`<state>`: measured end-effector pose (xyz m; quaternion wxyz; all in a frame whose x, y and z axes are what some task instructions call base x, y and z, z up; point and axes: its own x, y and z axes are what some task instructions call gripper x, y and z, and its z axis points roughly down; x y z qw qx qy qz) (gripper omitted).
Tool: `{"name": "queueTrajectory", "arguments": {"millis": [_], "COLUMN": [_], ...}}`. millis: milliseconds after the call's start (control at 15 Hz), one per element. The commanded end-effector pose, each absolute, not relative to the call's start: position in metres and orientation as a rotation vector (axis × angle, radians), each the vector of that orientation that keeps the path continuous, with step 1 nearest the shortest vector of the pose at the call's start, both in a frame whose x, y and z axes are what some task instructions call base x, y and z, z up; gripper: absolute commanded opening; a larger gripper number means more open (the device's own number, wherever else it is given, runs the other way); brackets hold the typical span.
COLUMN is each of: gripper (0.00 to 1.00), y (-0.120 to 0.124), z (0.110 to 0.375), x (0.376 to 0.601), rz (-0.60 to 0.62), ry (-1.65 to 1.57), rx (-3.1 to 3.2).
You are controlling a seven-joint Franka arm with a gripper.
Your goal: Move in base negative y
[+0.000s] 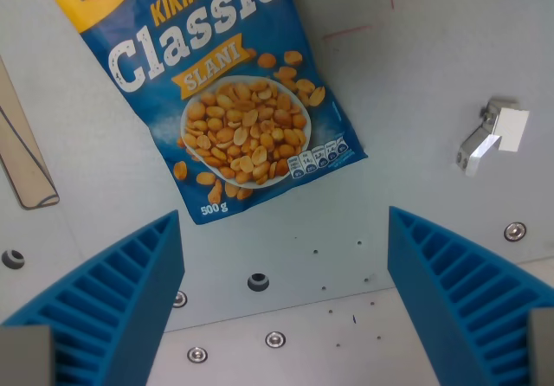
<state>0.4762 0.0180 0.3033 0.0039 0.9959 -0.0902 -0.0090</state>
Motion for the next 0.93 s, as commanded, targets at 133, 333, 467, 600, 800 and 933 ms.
{"name": "queueTrajectory", "arguments": {"millis": [133,333,467,600,800,933], "gripper": [1.00,1.00,1.00,1.00,1.00,1.00], "y": [0.007,-0.008,-0.019,-0.029,-0.045,-0.056], "z": [0.306,0.305,0.305,0.305,0.305,0.305], "x": [0.478,0.481,0.483,0.484,0.487,0.489], "rz": [-0.020,-0.020,-0.020,-0.020,-0.020,-0.020], "ry": [-0.283,-0.283,-0.283,-0.283,-0.283,-0.283], "rx": [3.121,3.121,3.121,3.121,3.121,3.121]}}
